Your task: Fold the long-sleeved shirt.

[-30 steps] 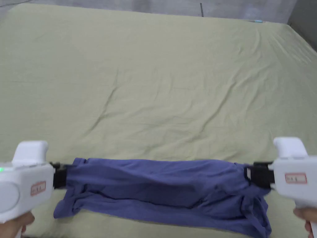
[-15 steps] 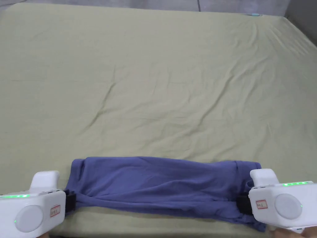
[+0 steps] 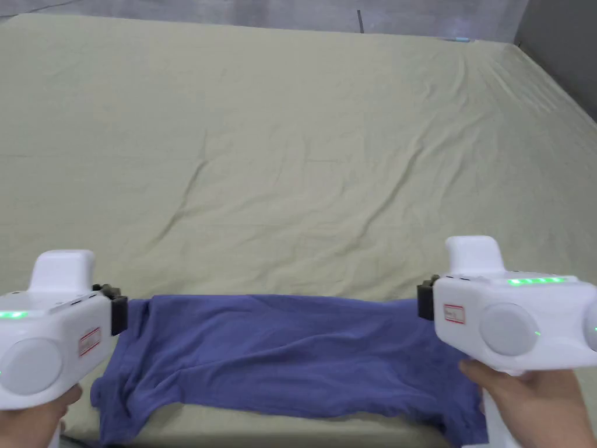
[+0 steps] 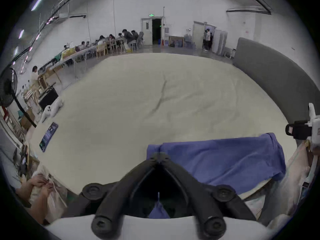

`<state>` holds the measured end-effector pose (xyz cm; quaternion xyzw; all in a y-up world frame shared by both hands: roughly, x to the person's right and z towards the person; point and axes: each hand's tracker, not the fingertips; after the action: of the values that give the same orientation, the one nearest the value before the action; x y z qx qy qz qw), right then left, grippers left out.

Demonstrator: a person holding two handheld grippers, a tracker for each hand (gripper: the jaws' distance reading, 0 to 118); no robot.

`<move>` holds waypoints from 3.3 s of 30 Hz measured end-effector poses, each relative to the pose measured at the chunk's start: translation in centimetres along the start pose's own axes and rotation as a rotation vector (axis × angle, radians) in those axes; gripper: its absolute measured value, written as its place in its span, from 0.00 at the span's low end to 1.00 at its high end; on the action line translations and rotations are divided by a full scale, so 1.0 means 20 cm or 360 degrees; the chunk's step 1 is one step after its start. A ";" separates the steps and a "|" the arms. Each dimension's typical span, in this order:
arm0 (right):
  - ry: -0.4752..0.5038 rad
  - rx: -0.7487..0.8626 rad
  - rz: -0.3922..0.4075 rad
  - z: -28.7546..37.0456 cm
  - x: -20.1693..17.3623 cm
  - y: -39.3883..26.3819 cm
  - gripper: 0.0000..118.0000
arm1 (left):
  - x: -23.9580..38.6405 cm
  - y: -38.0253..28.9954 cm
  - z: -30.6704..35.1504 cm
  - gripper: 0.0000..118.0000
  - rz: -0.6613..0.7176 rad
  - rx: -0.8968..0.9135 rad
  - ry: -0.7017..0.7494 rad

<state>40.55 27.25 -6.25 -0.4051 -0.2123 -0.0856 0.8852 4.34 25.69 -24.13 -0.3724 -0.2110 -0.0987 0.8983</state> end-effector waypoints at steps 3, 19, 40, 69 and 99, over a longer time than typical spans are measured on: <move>-0.0083 -0.0032 0.0071 -0.12 -0.08 0.02 0.03 | -0.02 0.02 -0.07 0.00 0.0022 -0.0038 -0.0040; 0.0064 -0.0070 0.0025 -0.05 -0.09 0.03 0.03 | -0.73 -0.26 -0.52 1.00 0.0970 -0.0515 -0.1011; 0.0036 -0.0125 0.0039 -0.06 -0.13 0.04 0.03 | -0.29 -0.23 -0.80 0.95 0.0738 -0.0538 -0.1551; 0.0079 -0.0138 0.0025 -0.10 -0.12 0.04 0.03 | -0.95 -0.05 -0.41 0.03 0.0795 -0.0341 -0.0879; 0.0033 -0.0058 -0.0213 0.05 0.25 -0.06 0.03 | 0.58 0.11 -0.35 1.00 0.0540 -0.0474 -0.1519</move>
<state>44.38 27.27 -2.70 -0.4050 -0.2283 -0.1526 0.8721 17.54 22.07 -24.65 -0.5284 -0.5170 0.1997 0.6431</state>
